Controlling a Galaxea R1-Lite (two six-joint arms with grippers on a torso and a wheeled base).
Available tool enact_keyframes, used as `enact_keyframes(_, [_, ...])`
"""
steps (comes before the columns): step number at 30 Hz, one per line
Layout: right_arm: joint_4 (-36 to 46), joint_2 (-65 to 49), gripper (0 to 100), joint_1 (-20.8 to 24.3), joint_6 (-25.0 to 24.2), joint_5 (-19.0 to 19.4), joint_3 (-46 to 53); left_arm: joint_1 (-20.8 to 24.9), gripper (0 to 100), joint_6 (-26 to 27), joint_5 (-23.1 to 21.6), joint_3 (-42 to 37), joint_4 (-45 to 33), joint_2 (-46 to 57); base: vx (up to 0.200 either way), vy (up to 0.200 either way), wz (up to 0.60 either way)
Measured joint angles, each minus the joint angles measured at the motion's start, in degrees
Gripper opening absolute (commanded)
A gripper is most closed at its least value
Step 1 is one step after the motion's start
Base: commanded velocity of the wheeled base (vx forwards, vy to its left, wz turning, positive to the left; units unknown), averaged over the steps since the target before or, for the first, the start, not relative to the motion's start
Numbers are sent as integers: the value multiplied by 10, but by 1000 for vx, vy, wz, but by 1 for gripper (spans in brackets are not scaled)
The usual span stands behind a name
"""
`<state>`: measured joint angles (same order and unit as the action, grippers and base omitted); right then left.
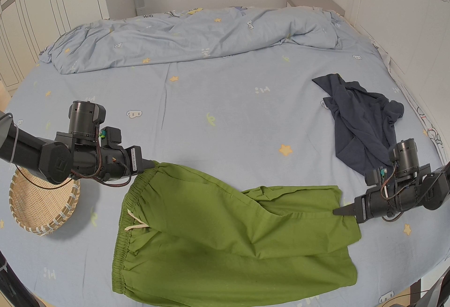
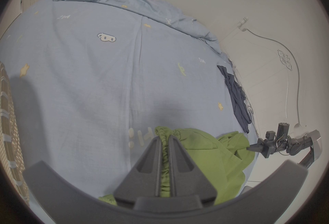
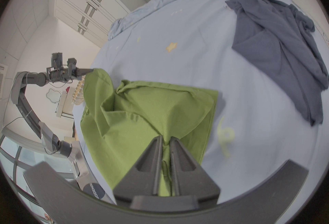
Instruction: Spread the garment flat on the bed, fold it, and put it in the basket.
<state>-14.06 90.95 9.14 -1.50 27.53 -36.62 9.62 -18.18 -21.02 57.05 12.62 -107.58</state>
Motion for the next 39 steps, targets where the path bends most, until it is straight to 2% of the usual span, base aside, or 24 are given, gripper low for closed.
enact_keyframes(5, [2,-7,100,7,4,-10,30,0,0,0,0,-1,0,3,0,0,0])
enact_keyframes(10, [1,-13,100,18,5,-44,74,1,0,0,0,-1,0,2,0,0,0])
enact_keyframes(13, [-2,-18,100,20,5,-51,92,1,0,1,0,-1,0,2,0,0,0])
enact_keyframes(23, [-8,-56,100,-11,1,-52,78,1,0,1,0,0,0,-1,0,0,0])
enact_keyframes(37, [-14,-81,100,-15,3,-53,76,1,0,1,0,2,0,-3,0,0,0])
enact_keyframes(38, [-15,-81,0,-14,3,-52,77,1,0,1,0,2,0,-3,0,0,0])
enact_keyframes(39, [-17,-80,0,-14,3,-53,77,1,0,1,0,2,0,-3,0,0,0])
